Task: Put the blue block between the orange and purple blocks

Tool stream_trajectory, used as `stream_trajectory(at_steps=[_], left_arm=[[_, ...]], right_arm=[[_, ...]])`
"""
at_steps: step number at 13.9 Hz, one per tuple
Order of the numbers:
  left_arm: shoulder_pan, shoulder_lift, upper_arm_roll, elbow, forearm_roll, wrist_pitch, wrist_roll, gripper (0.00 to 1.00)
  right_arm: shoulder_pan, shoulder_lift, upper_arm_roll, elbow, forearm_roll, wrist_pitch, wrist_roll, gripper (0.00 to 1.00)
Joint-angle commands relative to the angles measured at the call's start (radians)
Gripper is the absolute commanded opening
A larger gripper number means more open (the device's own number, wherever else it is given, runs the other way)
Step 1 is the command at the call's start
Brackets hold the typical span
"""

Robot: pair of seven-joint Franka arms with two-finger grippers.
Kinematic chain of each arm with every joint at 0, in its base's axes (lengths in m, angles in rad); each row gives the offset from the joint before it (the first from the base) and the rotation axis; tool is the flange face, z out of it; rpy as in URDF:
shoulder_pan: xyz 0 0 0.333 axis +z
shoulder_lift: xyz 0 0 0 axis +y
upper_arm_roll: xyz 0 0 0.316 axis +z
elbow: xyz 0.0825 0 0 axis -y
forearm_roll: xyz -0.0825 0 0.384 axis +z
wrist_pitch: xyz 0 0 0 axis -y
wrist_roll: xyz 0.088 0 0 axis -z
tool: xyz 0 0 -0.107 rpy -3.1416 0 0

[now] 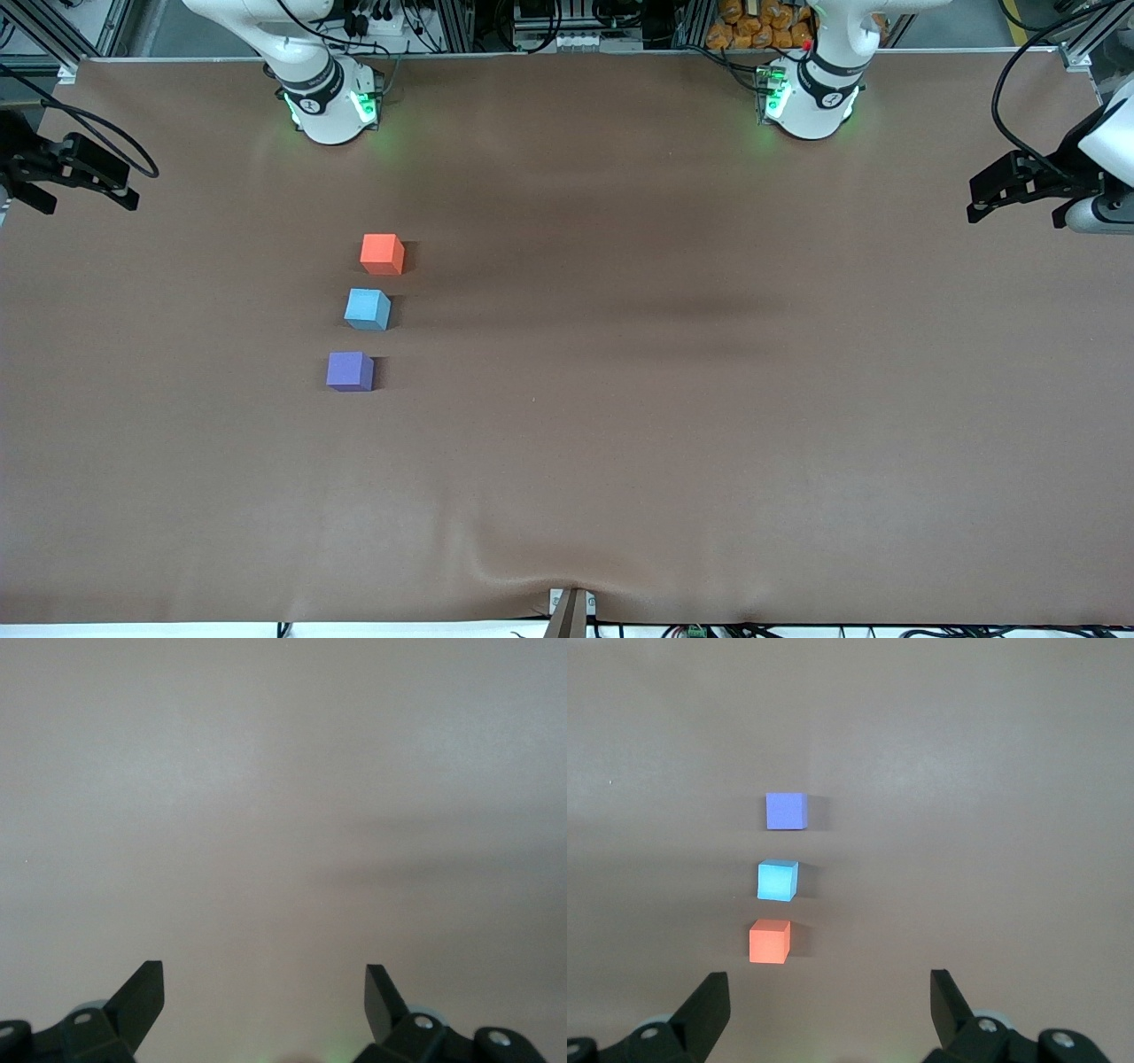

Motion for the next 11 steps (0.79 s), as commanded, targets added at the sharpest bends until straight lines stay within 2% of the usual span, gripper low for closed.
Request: stream_trajectory(at_steps=[1, 11], left_arm=[[-0.002, 0.010, -0.002, 0.025, 0.011, -0.019, 0.008, 1.00], [0.001, 0.010, -0.001, 0.025, 0.003, -0.019, 0.004, 1.00]], right_arm=[[-0.013, 0.016, 0.006, 0.030, -0.014, -0.021, -0.014, 1.00], [-0.013, 0.015, 0.006, 0.030, -0.008, -0.021, -0.013, 1.00]])
